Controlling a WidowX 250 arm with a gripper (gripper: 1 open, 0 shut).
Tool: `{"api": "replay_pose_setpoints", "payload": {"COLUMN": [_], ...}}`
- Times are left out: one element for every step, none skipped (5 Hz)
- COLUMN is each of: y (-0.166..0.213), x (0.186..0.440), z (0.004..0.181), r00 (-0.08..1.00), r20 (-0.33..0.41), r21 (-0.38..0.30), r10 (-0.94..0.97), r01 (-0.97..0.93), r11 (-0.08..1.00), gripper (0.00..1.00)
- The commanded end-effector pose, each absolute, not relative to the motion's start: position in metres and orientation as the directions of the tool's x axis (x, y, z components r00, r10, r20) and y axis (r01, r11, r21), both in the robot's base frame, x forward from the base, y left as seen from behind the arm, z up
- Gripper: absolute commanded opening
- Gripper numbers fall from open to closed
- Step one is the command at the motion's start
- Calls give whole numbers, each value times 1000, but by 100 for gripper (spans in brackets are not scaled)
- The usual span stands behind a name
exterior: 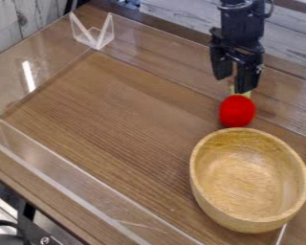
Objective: Move the red object to the right side of the table
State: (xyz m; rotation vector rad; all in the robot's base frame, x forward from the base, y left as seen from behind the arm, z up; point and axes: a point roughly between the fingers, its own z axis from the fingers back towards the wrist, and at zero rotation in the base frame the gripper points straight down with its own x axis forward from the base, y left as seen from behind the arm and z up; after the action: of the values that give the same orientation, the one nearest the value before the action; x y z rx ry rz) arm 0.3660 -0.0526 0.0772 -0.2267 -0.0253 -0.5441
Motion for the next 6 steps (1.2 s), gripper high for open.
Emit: {"api": "replay_pose_setpoints", "payload": {"y": [-50,-46,-27,-11,-8,-11], "x": [371,367,358,353,356,361], "z": [113,116,128,136,133,130], "r00": [849,857,886,907,918,908], "r20": [187,205,228,248,261,262], "r21": [-149,-139,-122,-107,-95,-89], "r10": [-494,-473,-404,-340,-299,-326], "r01": [522,503,438,374,332,359], "r11": [840,853,891,921,938,929], "gripper": [100,100,100,100,100,100]}}
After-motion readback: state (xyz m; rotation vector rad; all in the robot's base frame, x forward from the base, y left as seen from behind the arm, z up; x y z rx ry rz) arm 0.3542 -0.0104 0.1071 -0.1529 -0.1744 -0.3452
